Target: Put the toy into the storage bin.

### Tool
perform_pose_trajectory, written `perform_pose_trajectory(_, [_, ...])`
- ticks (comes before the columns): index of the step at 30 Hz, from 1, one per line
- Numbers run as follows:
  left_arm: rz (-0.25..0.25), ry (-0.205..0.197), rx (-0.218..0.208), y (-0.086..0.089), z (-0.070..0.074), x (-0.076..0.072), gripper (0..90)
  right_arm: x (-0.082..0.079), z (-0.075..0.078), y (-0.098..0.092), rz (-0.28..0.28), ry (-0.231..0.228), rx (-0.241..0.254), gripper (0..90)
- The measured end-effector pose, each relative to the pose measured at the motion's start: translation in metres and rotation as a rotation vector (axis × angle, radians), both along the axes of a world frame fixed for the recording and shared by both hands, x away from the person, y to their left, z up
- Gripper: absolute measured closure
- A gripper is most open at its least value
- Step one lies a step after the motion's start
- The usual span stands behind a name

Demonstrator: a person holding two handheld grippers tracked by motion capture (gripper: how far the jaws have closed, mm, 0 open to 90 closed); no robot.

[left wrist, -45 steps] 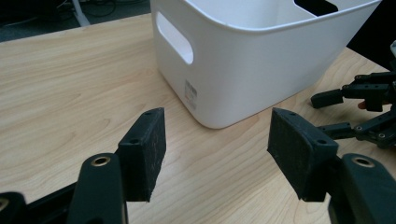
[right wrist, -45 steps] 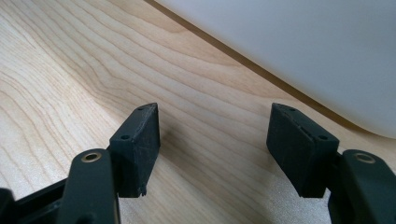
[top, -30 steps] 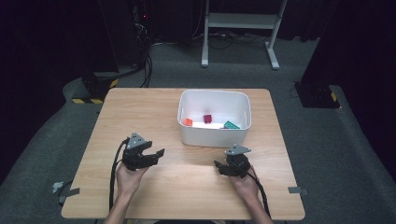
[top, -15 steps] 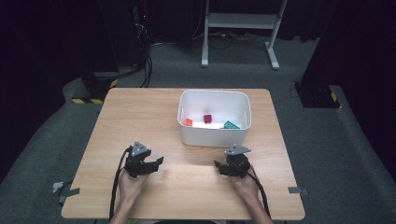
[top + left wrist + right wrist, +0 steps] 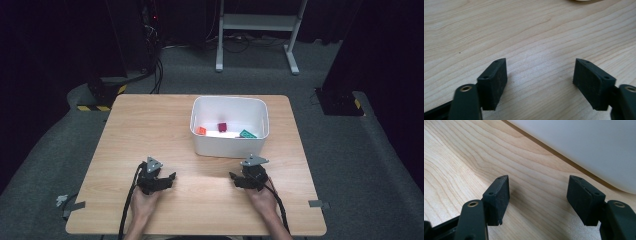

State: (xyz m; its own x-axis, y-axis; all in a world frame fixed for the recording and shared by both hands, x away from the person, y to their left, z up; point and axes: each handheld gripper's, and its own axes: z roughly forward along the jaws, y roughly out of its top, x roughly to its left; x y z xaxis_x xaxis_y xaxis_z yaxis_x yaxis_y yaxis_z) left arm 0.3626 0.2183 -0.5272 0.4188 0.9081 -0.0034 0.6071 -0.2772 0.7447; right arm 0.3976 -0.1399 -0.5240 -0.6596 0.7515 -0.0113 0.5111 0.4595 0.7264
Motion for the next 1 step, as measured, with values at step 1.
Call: perform_pose_trajectory(1, [0.0,0.001,0.001,-0.0001,-0.0001,0.0001,25.2,0.0,0.0,0.0,0.0,0.0,0.0,34.6])
